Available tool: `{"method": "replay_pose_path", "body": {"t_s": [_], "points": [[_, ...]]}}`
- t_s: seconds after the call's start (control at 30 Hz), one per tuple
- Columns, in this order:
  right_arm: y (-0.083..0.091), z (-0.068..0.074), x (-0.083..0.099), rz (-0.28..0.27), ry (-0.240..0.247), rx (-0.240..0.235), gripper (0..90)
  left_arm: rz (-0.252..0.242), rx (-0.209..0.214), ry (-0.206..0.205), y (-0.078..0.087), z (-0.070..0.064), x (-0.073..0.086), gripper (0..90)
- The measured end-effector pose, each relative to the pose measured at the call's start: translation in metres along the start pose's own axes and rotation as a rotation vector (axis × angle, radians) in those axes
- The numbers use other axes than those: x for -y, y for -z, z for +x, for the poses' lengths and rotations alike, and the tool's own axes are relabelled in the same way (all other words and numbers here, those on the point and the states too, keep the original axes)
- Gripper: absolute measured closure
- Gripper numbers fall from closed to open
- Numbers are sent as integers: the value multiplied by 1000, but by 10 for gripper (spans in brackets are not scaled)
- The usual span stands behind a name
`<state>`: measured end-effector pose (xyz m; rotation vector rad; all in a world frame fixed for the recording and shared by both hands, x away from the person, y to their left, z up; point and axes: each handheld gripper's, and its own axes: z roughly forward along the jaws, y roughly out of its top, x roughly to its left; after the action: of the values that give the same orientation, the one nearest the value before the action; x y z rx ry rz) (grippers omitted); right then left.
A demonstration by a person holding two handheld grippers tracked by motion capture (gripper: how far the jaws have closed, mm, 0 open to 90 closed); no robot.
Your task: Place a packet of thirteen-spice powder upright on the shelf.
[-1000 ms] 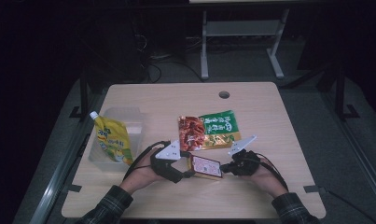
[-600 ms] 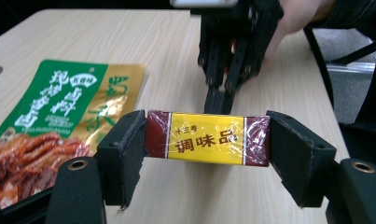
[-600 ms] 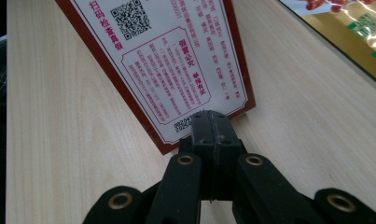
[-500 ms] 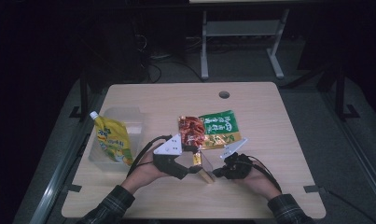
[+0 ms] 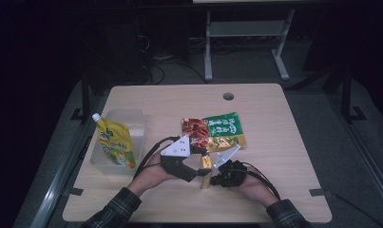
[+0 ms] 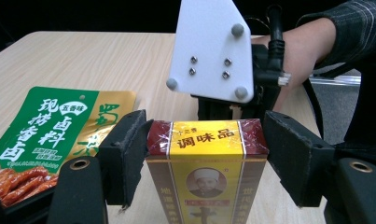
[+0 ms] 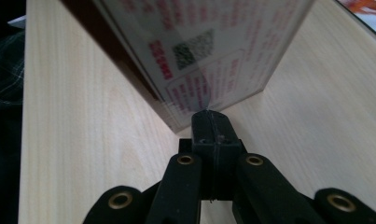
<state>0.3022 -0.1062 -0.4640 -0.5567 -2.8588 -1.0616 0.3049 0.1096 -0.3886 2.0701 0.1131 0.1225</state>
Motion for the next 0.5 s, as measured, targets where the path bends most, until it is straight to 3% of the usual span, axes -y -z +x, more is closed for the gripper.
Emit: {"method": "replay_pose_path", "body": {"t_s": [0.5], "points": [[3,0,0,-16,-10,-3,899,5,-10,18,12,-1,5,314]]}}
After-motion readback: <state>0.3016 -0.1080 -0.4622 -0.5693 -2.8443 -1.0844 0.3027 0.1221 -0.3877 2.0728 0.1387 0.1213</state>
